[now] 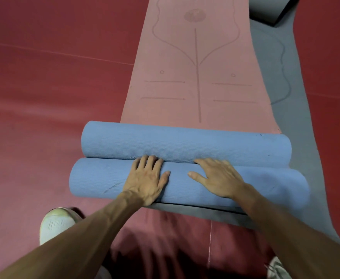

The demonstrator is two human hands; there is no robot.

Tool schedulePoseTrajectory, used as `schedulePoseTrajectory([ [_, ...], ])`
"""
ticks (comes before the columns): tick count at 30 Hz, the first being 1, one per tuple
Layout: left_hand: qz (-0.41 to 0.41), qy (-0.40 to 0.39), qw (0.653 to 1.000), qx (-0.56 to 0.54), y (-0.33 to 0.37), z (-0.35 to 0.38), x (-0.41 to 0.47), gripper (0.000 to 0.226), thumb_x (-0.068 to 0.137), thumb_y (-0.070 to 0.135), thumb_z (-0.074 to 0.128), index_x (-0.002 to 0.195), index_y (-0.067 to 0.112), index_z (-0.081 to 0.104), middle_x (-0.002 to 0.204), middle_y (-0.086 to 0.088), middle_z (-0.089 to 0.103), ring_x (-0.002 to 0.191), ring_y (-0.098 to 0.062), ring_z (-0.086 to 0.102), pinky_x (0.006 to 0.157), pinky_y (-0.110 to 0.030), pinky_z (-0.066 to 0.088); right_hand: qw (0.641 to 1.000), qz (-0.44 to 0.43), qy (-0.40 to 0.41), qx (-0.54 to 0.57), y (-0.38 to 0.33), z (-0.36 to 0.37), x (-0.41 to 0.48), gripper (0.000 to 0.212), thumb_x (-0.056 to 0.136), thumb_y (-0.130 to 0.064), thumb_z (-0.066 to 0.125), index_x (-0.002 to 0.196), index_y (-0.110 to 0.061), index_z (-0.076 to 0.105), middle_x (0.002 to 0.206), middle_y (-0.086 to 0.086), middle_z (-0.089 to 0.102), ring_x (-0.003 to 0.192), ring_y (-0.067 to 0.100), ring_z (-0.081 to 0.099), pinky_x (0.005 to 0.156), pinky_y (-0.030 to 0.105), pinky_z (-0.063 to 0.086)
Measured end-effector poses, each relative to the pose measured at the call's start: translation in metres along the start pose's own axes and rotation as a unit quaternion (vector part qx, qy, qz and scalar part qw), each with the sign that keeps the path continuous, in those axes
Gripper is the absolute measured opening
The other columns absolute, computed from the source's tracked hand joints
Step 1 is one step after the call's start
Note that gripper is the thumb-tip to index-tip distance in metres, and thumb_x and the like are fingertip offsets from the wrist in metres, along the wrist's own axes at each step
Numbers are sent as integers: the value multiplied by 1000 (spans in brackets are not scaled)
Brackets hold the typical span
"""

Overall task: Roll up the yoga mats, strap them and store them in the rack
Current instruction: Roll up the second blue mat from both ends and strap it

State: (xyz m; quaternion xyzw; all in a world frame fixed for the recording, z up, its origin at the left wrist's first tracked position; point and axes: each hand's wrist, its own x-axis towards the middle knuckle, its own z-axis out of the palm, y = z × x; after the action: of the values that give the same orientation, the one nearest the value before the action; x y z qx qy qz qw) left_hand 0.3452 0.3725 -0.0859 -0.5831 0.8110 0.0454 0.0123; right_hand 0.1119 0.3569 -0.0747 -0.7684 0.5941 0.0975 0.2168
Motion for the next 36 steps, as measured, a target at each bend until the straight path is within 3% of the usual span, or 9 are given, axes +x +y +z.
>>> schedulePoseTrajectory([
  [7,-2,5,1000,-18,1,5,2,53,95,47,24,119,13,58,119,-7,58,110,-26,53,103,-43,39,992,-8,110,-62,1,9,2,94,80,-81,1,144,-23,37,139,-1,44,130,20,39,113,37,23],
  [11,-13,-12,999,-38,-3,-1,22,66,91,52,9,134,17,45,142,-5,43,134,-20,35,115,-41,21,994,6,94,-47,6,-3,17,109,69,-85,-16,150,-25,25,151,0,27,140,19,19,118,45,11],
  [15,-17,-13,998,-57,-10,-3,48,70,86,54,5,140,22,37,150,2,31,142,-14,20,118,-37,11,992,5,122,-22,11,-15,36,85,80,-73,6,144,-25,35,140,-3,36,132,17,27,115,41,19],
  [19,-18,-33,996,-85,-18,-3,74,53,96,47,22,141,23,34,154,0,24,145,-15,13,119,-35,9,979,1,205,-8,16,-17,55,51,95,-47,38,130,-13,55,128,3,51,119,25,45,105,40,32],
  [23,-21,-39,992,-117,-27,-5,101,49,99,37,31,143,16,31,155,-6,21,146,-18,10,119,-33,8,957,15,290,-7,11,-12,61,45,90,-36,34,98,-8,69,101,7,62,93,31,58,80,42,48],
  [28,-25,-33,987,-153,-33,-8,124,48,98,32,36,141,12,34,152,-8,23,142,-21,17,118,-34,14,961,-20,273,-31,5,-9,51,40,93,-30,33,95,-12,68,87,6,63,80,31,60,71,41,51],
  [32,-28,-35,981,-187,-37,-9,135,46,99,29,37,141,11,34,150,-6,23,140,-21,22,116,-36,21,962,-51,259,-63,7,-8,39,48,94,-41,33,114,-11,65,101,7,67,93,29,64,83,41,51],
  [36,-26,-27,980,-194,-38,-11,134,46,99,27,38,141,10,34,149,-7,23,139,-21,23,116,-34,21,977,-80,168,-106,6,-15,32,86,90,-71,16,131,-6,54,122,13,59,110,31,57,96,47,44],
])
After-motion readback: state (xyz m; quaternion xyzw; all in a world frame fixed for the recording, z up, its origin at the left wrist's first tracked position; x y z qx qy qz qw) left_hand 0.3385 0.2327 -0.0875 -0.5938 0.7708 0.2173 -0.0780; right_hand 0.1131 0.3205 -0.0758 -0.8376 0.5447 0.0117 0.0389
